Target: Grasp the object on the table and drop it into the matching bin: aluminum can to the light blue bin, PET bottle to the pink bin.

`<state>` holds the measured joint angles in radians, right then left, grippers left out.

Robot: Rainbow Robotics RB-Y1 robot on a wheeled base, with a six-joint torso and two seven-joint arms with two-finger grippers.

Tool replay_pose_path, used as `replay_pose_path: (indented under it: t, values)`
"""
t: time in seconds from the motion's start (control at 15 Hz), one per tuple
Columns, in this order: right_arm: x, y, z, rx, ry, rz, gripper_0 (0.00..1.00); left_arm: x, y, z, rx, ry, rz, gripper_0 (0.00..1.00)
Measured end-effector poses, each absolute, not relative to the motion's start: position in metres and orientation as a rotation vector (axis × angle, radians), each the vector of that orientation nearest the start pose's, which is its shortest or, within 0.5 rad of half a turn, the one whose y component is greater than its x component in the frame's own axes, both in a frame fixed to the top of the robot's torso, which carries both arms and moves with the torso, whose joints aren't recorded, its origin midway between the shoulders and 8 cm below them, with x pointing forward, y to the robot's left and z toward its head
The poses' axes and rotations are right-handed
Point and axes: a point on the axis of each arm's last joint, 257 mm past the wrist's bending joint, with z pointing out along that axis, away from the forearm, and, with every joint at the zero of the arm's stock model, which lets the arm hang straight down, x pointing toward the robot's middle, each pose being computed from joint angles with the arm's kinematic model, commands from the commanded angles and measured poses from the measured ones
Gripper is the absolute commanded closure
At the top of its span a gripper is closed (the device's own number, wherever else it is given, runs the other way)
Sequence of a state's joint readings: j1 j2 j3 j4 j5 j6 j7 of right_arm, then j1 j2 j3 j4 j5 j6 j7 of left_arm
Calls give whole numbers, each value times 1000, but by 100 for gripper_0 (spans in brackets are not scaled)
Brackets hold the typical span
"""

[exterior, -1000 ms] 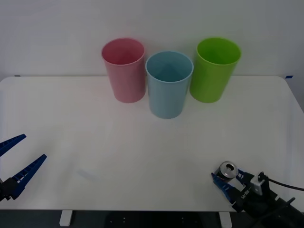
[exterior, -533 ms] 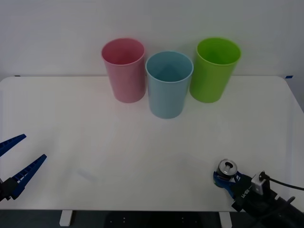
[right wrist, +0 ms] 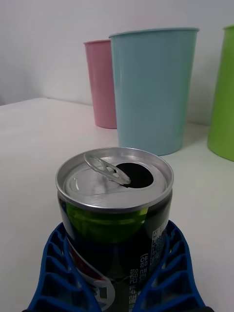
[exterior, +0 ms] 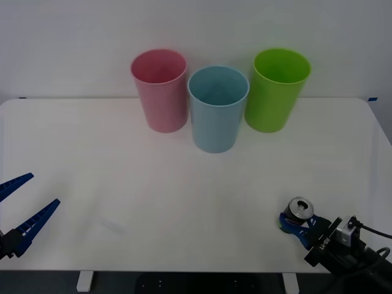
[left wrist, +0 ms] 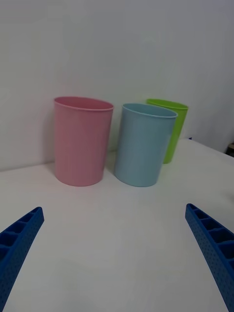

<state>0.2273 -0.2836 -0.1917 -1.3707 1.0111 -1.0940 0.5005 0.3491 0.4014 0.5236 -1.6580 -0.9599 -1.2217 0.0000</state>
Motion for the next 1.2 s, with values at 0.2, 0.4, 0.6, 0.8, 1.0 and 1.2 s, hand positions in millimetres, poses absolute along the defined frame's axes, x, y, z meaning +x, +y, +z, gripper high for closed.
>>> replay_pose_path:
  t: [0.2, 0.4, 0.6, 0.8, 1.0, 1.2]
  values:
    - [374, -221, -268, -651, 1365, 513, 100, 342, 330, -169, 465, 1441, -567, 0]
    - [373, -220, -239, -695, 1286, 511, 100, 342, 330, -169, 465, 1441, -567, 0]
    - [374, -214, -217, -721, 1241, 508, 100, 342, 330, -169, 465, 1441, -567, 0]
    - [373, -205, -194, -718, 1221, 560, 100, 342, 330, -169, 465, 1441, -567, 0]
    - [373, -200, -168, -734, 1227, 594, 100, 342, 330, -169, 465, 1441, -567, 0]
    - [372, -200, -144, -759, 1235, 624, 100, 342, 330, -169, 465, 1441, -567, 0]
